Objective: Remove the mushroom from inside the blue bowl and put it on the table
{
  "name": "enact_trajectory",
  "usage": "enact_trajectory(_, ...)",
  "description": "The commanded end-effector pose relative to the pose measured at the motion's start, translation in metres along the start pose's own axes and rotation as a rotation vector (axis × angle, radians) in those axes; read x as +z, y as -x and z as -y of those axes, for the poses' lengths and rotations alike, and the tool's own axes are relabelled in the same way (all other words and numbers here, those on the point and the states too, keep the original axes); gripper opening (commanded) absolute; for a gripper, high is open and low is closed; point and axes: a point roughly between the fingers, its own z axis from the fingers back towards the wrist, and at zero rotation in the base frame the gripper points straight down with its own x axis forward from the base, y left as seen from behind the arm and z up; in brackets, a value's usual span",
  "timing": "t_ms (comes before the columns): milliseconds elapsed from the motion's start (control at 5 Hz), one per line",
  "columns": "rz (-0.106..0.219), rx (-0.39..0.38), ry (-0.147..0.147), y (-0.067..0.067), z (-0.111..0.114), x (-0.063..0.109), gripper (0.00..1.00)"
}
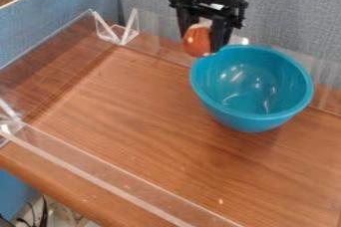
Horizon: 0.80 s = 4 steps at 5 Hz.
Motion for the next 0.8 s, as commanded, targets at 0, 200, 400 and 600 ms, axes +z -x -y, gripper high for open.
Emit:
enact_trajectory(0,0.059,0.011,-0.024,0.004,-0.011,0.025,0.0)
enact_trajectory(200,0.045,0.027,-0.038,0.016,-0.024,0.028,0.0)
enact_trajectory(400,0.039,0.038,-0.048,0.027,-0.034,0.031,0.0)
enact_trajectory(600,0.025,0.049,-0.059,0.039,-0.045,0.032,0.0)
